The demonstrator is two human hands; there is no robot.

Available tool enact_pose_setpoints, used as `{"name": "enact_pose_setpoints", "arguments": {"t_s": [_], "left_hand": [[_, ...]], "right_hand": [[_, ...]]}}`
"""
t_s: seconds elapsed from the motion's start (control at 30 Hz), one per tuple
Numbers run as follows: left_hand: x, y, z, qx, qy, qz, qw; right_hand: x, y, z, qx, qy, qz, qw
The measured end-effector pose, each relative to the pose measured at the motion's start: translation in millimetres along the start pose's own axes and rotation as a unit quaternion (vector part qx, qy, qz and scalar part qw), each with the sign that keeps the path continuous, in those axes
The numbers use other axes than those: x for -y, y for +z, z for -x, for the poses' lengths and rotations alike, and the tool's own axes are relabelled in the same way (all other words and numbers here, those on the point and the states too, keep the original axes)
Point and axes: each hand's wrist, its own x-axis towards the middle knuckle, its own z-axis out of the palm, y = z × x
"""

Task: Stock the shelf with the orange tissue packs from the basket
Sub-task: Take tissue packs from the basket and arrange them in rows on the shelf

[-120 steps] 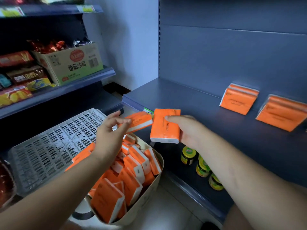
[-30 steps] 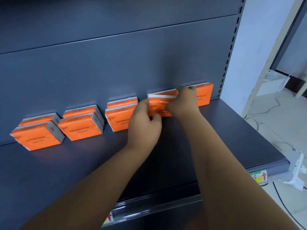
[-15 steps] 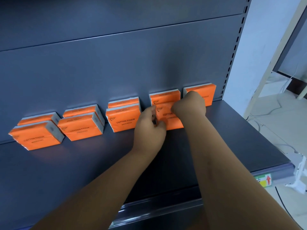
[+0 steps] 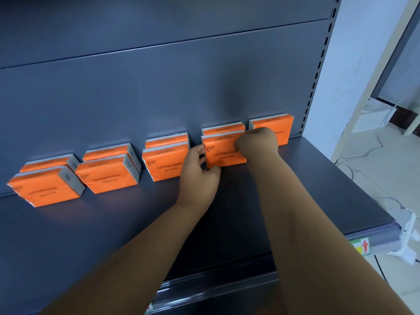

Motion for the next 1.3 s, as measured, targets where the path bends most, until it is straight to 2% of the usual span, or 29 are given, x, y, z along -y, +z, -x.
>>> {"name": "enact_pose_setpoints", "arguments": {"t_s": [0.57, 0.77, 0.87, 0.93, 1.1, 1.2, 1.3], "left_hand": [[6.7, -1.8, -5.0, 0.031, -0.009, -0.007, 0.999], [4.7, -0.8, -2.5, 0.032, -0.013, -0.032, 0.999], [-3.7, -4.2, 3.0, 0.005, 0.023, -0.101, 0.995], [-11.3, -7.6, 8.8, -0.012, 0.048, -0.147, 0.988], [-25.0, -30.2, 35.7, -0.037, 0.058, -0.260, 0.963], [-30.2, -56.4, 60.8, -0.035, 0.094, -0.311, 0.945], [-27.9, -95.2, 79.3, -0.042, 0.106, -0.381, 0.918]], "right_hand": [[0.2, -4.7, 12.9, 0.004, -0.071, 0.078, 0.994], [0.5, -3.1, 19.2, -0.035, -0.087, 0.143, 0.985], [-0.7, 2.8, 28.5, -0.099, -0.137, 0.267, 0.949], [-1.4, 8.3, 36.4, -0.113, -0.185, 0.301, 0.929], [-0.7, 21.3, 57.0, -0.076, -0.337, 0.290, 0.893], [2.4, 27.3, 76.7, -0.054, -0.392, 0.260, 0.881], [5.7, 41.7, 107.3, 0.002, -0.448, 0.248, 0.859]]}}
